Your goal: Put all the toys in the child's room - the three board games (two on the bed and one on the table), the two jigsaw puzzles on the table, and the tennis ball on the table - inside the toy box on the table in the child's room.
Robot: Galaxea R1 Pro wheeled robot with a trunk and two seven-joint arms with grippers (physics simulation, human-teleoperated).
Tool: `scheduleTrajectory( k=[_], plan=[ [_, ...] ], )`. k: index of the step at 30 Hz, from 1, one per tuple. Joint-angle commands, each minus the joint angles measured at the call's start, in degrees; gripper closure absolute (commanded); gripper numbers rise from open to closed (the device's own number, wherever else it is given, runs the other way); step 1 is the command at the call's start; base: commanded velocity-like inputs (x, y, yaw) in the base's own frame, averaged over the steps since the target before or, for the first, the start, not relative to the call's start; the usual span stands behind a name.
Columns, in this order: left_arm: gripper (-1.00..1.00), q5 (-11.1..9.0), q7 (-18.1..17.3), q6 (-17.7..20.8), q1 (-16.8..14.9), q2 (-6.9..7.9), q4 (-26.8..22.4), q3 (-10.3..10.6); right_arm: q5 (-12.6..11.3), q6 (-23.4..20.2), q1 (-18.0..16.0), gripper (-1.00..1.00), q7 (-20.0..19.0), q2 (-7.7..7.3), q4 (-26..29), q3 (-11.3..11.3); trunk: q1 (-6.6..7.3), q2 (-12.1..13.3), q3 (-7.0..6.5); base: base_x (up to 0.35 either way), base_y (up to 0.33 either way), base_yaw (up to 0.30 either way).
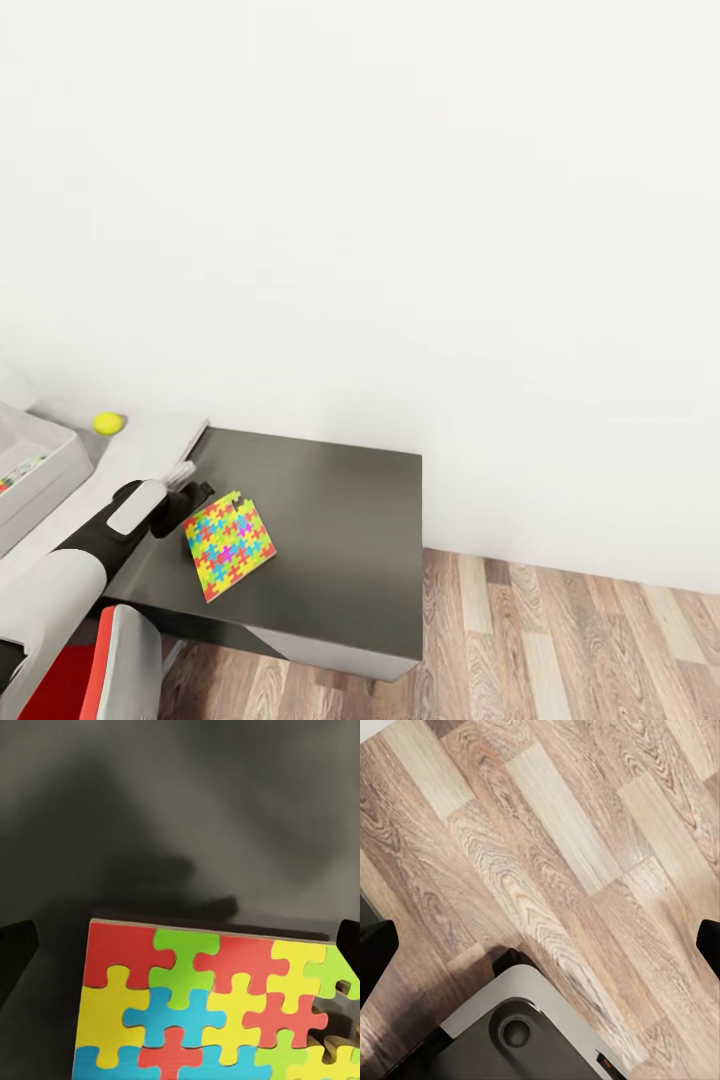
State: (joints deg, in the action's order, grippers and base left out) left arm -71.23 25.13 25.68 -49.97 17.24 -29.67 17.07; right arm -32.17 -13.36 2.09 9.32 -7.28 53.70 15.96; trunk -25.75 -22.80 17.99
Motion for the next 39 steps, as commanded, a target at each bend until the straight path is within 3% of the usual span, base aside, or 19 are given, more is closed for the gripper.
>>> scheduleTrajectory(
  k=[1,5,12,27,31,35,39],
  plan=[
    [-1.00,-0.57,0.42,-0.02,-0.04,0.10,-0.12,0.37,-0.52,-0.27,0.02,-1.00,0.35,-0.01,0.18,-0.05,-0.03,-0.11,0.19,0.000,0.000,0.000],
    [-1.00,-0.70,-0.87,-0.08,-0.04,0.14,-0.12,0.22,-0.52,-0.27,0.02,-1.00,0.35,0.00,0.18,-0.05,-0.03,-0.11,0.56,0.000,0.000,0.000],
    [-1.00,-0.61,-6.36,-0.20,-0.04,0.15,-0.12,0.16,-0.52,-0.27,0.02,-1.00,0.46,0.00,0.18,-0.91,-0.03,-0.11,1.22,0.000,0.000,0.000],
    [-1.00,-0.66,-6.85,-0.28,-0.04,1.41,-0.12,0.09,-0.52,-0.14,0.02,-1.00,0.52,0.01,0.18,-1.22,-0.03,-0.11,1.59,-0.003,-0.002,0.000],
    [-1.00,-0.66,-6.85,-0.28,-0.04,1.47,-0.12,0.07,-0.53,2.05,0.02,-1.00,0.52,0.03,0.04,-1.31,-0.03,-0.11,1.60,-0.139,-0.121,0.000],
    [-1.00,-0.66,-6.85,-0.28,-0.04,1.48,-0.12,0.07,0.56,3.08,0.02,-1.00,0.56,0.05,-0.74,-1.26,-0.03,-0.11,1.60,-0.087,-0.079,0.000],
    [-1.00,-0.66,-6.85,-0.28,-0.04,1.48,-0.12,0.06,3.14,3.43,0.02,-1.00,0.60,0.09,-1.48,-1.13,-0.03,-0.11,1.60,-0.020,-0.018,0.000]
  ],
)
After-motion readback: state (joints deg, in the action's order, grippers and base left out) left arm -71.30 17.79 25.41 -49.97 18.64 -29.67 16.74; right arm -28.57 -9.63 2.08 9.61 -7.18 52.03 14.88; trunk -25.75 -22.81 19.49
